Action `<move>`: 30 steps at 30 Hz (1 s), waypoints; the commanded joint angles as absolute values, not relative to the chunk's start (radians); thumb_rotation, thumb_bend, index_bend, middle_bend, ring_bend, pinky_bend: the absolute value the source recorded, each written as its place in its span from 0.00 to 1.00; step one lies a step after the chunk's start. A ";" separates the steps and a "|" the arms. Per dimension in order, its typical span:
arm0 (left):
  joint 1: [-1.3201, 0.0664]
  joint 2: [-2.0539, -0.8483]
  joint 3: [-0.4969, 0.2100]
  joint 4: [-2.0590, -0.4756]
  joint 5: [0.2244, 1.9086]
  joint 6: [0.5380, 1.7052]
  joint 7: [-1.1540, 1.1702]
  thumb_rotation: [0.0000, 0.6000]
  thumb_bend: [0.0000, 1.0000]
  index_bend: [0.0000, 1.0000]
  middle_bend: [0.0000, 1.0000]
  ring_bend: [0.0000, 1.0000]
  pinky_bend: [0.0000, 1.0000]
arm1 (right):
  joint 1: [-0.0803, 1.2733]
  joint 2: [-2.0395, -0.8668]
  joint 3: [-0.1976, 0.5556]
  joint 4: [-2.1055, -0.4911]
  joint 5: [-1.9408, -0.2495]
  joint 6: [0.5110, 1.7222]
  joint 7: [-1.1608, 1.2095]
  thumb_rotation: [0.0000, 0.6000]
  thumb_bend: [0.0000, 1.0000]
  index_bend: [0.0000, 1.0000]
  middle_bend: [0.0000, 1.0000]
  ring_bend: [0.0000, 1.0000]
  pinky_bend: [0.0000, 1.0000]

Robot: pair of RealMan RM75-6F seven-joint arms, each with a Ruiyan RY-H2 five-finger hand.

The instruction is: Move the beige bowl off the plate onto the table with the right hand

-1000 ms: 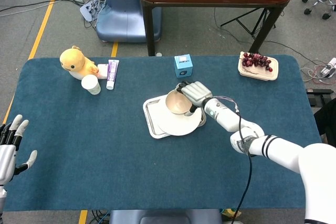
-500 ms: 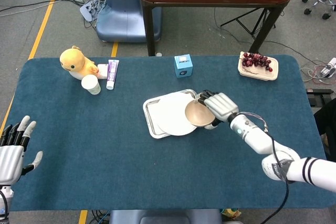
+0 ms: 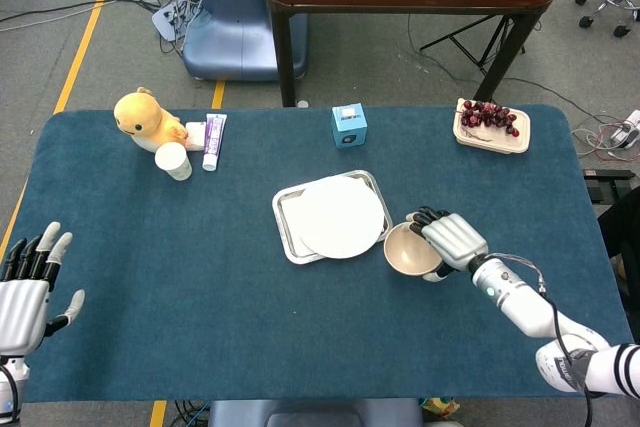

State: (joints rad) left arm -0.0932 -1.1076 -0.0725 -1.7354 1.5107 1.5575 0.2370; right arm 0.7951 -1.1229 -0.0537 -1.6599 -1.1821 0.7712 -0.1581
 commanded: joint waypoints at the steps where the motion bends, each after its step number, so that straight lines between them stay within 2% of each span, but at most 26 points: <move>1: -0.092 -1.105 -0.073 -1.736 1.511 1.559 0.232 1.00 0.32 0.00 0.00 0.00 0.00 | 0.779 -1.151 -0.059 -1.629 -1.202 0.762 -0.146 1.00 0.25 0.23 0.19 0.08 0.20; 20: -0.084 -1.103 -0.077 -1.738 1.513 1.574 0.226 1.00 0.32 0.00 0.00 0.00 0.00 | 0.742 -1.223 -0.055 -1.545 -1.240 0.735 -0.155 1.00 0.25 0.23 0.19 0.08 0.20; 24: -0.082 -1.105 -0.080 -1.738 1.510 1.579 0.230 1.00 0.32 0.00 0.00 0.00 0.00 | 0.737 -1.214 -0.060 -1.556 -1.247 0.722 -0.152 1.00 0.20 0.23 0.15 0.08 0.20; 30: -0.082 -1.107 -0.083 -1.738 1.505 1.579 0.233 1.00 0.32 0.00 0.00 0.00 0.00 | 0.736 -1.154 -0.064 -1.617 -1.249 0.687 -0.124 1.00 0.11 0.04 0.06 0.03 0.19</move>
